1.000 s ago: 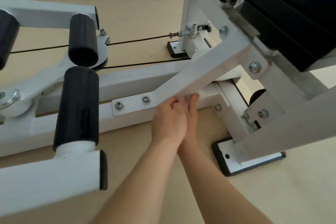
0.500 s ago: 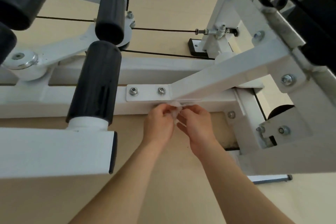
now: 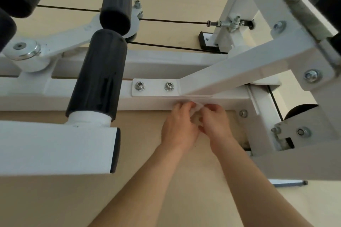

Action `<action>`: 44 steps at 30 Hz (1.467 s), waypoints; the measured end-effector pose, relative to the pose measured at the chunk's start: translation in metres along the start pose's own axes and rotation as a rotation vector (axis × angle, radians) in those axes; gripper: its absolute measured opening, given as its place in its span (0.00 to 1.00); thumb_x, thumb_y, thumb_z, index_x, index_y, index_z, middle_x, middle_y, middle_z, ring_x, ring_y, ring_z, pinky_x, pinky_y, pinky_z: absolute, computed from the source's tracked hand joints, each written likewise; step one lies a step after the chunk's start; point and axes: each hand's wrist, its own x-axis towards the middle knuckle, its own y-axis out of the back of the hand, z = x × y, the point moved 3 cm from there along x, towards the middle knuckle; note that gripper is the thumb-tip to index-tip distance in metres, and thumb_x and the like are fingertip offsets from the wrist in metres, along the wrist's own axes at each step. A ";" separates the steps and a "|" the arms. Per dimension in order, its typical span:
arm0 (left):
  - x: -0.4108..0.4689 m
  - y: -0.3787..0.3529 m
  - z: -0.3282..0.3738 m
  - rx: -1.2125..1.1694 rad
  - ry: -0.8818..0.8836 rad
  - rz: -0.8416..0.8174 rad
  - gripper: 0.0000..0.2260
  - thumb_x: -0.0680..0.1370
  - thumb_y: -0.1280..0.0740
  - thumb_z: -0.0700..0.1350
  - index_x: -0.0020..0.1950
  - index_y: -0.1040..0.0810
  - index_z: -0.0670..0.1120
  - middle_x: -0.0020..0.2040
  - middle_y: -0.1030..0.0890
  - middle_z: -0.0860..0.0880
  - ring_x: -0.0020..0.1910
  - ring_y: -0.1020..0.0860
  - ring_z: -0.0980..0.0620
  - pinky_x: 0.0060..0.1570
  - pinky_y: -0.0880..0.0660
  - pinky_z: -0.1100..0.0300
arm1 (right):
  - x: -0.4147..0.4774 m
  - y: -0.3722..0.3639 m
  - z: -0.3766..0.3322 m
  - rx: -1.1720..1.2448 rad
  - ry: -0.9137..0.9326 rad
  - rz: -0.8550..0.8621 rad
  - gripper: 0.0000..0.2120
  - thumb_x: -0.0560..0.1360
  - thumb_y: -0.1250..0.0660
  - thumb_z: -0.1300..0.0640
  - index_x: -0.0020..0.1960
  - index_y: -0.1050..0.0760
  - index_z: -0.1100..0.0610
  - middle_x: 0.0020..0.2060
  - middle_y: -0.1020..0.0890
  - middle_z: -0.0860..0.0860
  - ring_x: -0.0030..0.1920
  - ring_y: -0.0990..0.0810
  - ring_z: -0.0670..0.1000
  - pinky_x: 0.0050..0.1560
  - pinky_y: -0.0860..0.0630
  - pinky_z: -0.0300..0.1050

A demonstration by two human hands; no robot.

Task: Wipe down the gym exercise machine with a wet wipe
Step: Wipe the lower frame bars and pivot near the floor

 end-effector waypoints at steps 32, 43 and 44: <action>0.004 -0.041 0.034 -0.325 -0.078 -0.349 0.39 0.62 0.47 0.41 0.74 0.34 0.59 0.70 0.27 0.55 0.69 0.30 0.54 0.69 0.33 0.57 | 0.020 0.046 0.000 0.469 0.019 0.544 0.07 0.75 0.33 0.67 0.47 0.21 0.56 0.43 0.17 0.52 0.45 0.17 0.51 0.48 0.20 0.42; 0.025 -0.089 0.051 -0.796 0.147 -0.545 0.17 0.81 0.43 0.33 0.69 0.29 0.40 0.64 0.23 0.41 0.56 0.23 0.50 0.59 0.27 0.61 | 0.018 0.043 0.001 0.365 -0.026 0.256 0.23 0.76 0.44 0.67 0.71 0.34 0.63 0.63 0.24 0.57 0.62 0.23 0.50 0.65 0.28 0.41; 0.028 -0.097 0.050 -0.817 0.166 -0.541 0.17 0.81 0.43 0.34 0.70 0.29 0.40 0.64 0.23 0.41 0.58 0.23 0.49 0.57 0.27 0.62 | 0.012 0.048 0.000 0.334 -0.025 0.253 0.25 0.77 0.44 0.67 0.74 0.35 0.60 0.65 0.24 0.56 0.64 0.24 0.49 0.67 0.29 0.42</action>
